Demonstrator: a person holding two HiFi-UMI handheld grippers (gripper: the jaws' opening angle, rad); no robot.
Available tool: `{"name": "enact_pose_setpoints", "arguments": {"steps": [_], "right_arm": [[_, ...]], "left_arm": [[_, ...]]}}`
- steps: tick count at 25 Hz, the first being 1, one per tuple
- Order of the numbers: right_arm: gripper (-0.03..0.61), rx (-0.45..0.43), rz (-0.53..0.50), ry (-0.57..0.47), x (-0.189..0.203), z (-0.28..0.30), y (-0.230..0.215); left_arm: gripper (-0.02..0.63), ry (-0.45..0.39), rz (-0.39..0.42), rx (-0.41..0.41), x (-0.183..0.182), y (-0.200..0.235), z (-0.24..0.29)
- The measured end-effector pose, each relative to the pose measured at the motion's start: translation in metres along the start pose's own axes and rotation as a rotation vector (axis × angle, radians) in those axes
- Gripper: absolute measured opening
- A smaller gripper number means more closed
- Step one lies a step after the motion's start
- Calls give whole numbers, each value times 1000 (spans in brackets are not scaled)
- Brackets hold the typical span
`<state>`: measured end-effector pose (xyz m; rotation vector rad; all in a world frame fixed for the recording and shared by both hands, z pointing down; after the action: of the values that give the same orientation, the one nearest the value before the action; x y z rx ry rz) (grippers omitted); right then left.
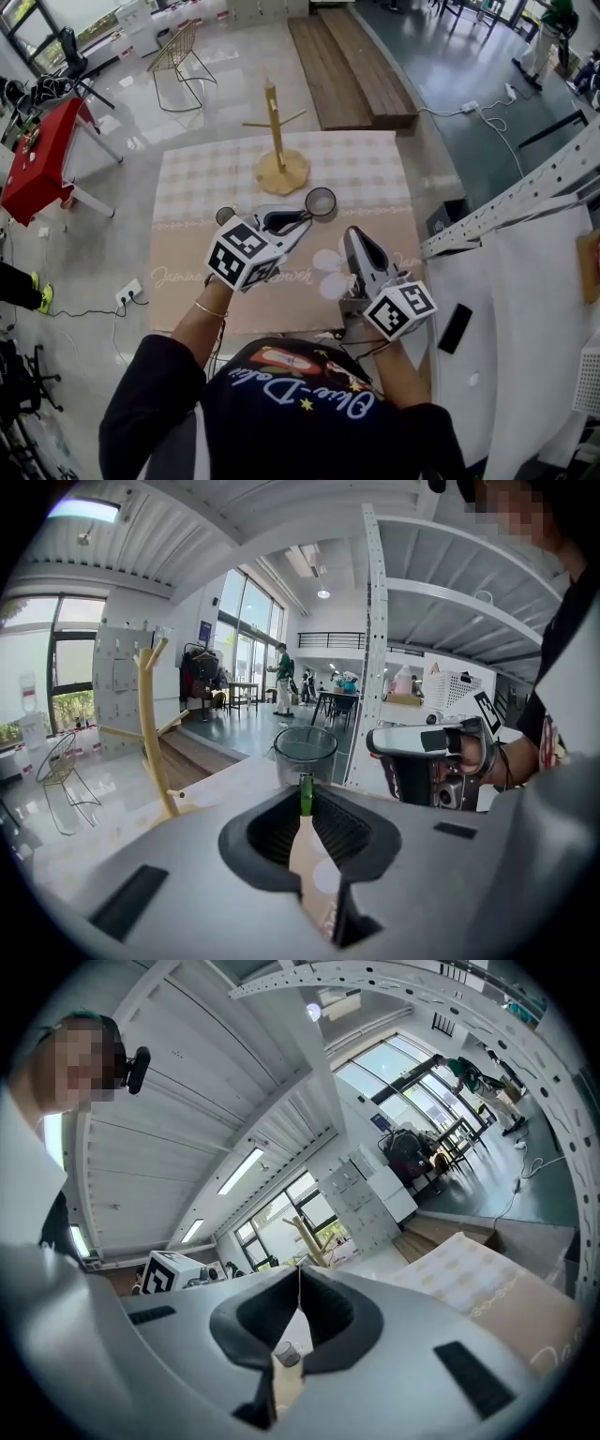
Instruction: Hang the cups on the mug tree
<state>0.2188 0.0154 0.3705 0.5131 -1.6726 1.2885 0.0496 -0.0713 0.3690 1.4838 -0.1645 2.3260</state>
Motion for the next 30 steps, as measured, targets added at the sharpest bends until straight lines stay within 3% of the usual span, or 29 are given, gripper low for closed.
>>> {"name": "enact_pose_setpoints", "arguments": {"steps": [19, 30], "right_arm": [[11, -134, 4, 52, -18, 18, -25], [11, -220, 6, 98, -20, 18, -38]], "left_arm": [[46, -47, -104, -120, -7, -8, 10], [46, -128, -165, -214, -19, -22, 13]]}}
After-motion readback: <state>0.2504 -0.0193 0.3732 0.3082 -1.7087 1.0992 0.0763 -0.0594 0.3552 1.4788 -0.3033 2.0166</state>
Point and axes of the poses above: the fingertips, and each gripper's own axes: z forward along the fingers, y to its left, x out of its underside, the point moved 8 cm from there along -z, backward along the fingers, and after that the axes turned 2 degrees about x, right-handed, at the moved point
